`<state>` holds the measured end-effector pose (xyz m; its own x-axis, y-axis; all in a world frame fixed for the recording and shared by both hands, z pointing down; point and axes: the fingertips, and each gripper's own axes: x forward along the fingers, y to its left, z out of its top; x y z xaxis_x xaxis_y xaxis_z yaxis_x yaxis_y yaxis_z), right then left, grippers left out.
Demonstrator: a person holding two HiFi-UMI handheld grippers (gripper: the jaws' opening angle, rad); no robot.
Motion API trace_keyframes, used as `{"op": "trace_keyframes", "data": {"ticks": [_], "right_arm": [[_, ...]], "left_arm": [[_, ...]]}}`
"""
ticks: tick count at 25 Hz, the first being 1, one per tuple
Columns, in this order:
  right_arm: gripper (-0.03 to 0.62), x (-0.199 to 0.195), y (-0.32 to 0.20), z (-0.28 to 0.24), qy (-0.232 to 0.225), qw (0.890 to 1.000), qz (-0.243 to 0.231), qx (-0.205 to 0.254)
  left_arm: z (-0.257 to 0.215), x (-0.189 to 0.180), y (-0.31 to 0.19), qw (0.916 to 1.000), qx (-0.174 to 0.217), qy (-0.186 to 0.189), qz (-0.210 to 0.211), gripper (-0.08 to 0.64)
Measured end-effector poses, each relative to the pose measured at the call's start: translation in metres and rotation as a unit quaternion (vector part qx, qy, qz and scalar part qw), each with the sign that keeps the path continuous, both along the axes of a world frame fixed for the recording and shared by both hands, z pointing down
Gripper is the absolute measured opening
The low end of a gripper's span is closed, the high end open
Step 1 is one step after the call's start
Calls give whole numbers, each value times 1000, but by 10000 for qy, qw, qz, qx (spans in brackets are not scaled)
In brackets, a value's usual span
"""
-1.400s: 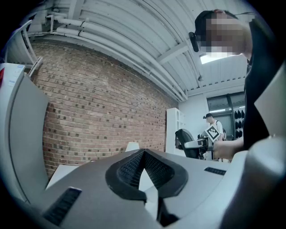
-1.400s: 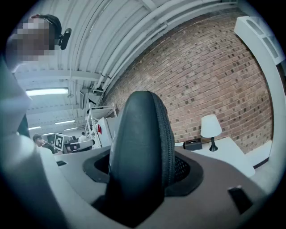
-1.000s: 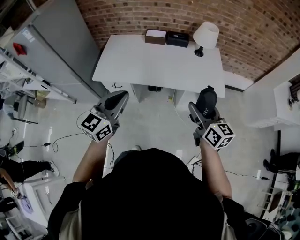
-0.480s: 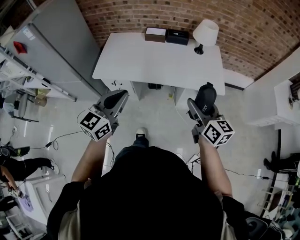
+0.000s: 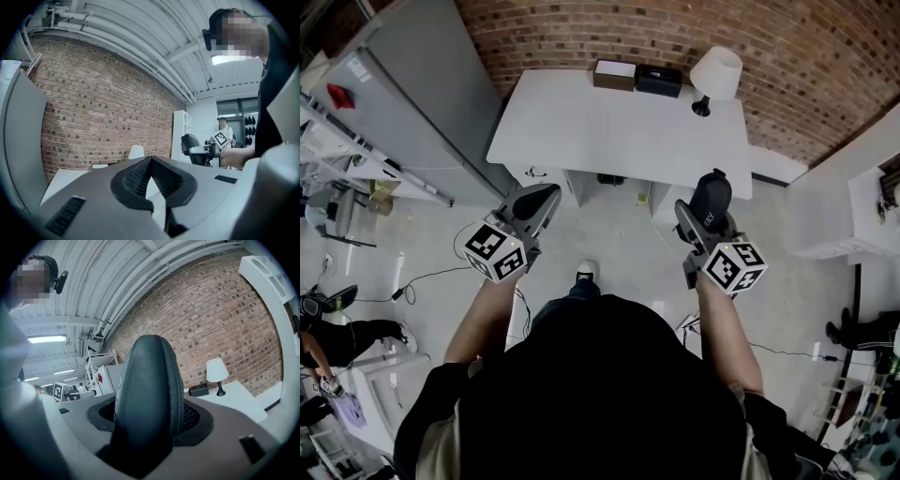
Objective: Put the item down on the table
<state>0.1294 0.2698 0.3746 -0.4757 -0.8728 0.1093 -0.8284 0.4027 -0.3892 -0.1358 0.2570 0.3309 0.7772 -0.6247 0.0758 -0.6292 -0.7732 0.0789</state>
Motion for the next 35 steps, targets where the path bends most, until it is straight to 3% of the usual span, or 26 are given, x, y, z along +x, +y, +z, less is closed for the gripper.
{"op": "trace_keyframes", "data": {"ticks": [19,29,35], "right_arm": [[314,-3,-77,13,121,9990,381,-177],[314,-12,-116,13,189,9982,549,-160],[314,-18,-136,11,322,9973,626,-188]], "left_arm": [[16,-5,-96,9993,-256,-75,251,17],[15,-13,-147,9987,-203,-136,446,17],[14,-21,-176,9980,-206,6,604,17]]}}
